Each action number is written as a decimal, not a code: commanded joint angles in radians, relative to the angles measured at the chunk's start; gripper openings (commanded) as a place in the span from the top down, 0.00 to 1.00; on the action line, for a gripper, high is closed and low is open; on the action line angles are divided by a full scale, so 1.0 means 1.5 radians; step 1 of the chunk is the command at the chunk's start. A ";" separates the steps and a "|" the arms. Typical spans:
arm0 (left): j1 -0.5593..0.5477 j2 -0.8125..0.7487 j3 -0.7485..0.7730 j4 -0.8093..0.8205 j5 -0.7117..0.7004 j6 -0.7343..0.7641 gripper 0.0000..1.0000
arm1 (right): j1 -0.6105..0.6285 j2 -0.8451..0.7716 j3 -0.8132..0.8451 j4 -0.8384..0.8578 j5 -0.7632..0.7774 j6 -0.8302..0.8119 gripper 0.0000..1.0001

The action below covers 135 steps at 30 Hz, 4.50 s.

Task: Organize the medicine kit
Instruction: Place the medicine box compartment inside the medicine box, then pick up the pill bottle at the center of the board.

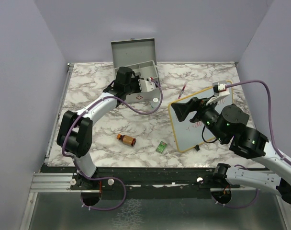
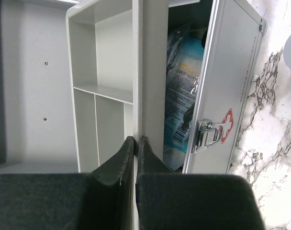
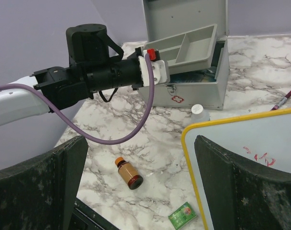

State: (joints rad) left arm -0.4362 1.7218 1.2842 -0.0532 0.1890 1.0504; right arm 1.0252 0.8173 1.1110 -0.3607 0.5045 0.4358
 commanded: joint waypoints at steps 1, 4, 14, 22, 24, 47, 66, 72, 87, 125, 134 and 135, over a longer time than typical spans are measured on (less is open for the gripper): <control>-0.003 0.023 0.028 -0.028 0.010 0.017 1.00 | -0.003 -0.005 0.011 0.002 0.015 -0.008 0.00; -0.003 0.032 0.035 -0.043 0.011 0.023 1.00 | -0.003 -0.005 0.011 0.002 0.019 -0.011 0.00; -0.003 0.036 0.027 -0.063 0.039 0.041 1.00 | -0.003 0.002 0.010 0.009 0.020 -0.019 0.00; -0.003 0.034 0.026 -0.077 0.055 0.046 1.00 | -0.003 0.003 0.008 0.010 0.020 -0.019 0.00; -0.003 0.035 0.026 -0.077 0.051 0.044 1.00 | -0.003 0.003 0.009 0.010 0.018 -0.019 0.00; 0.050 -0.005 0.084 -0.044 0.135 -0.304 0.49 | -0.003 -0.011 0.003 -0.001 -0.010 0.008 0.00; 0.110 -0.291 -0.104 -0.066 0.007 -0.734 0.01 | -0.004 0.045 0.017 -0.035 -0.062 0.040 0.00; 0.123 -0.361 -0.140 -0.192 -0.052 -0.882 0.01 | -0.003 0.041 0.020 -0.066 -0.038 0.050 0.00; 0.124 -0.493 -0.368 -0.376 -0.047 -1.428 0.16 | -0.003 0.035 0.009 -0.081 -0.038 0.059 0.00; -0.080 -0.293 -0.416 -0.358 -0.149 -1.758 0.32 | -0.003 0.004 -0.019 -0.073 -0.021 0.045 0.00; -0.126 -0.269 -0.376 -0.358 -0.223 -1.701 0.57 | -0.003 -0.002 -0.025 -0.072 -0.019 0.047 0.00; -0.128 -0.269 -0.372 -0.358 -0.235 -1.687 0.57 | -0.003 -0.001 -0.025 -0.071 -0.019 0.046 0.00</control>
State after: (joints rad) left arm -0.6136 1.3109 0.6796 -0.5728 -0.0647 -1.4364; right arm 1.0252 0.8215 1.0904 -0.4648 0.4519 0.5125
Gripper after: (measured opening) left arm 0.458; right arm 0.996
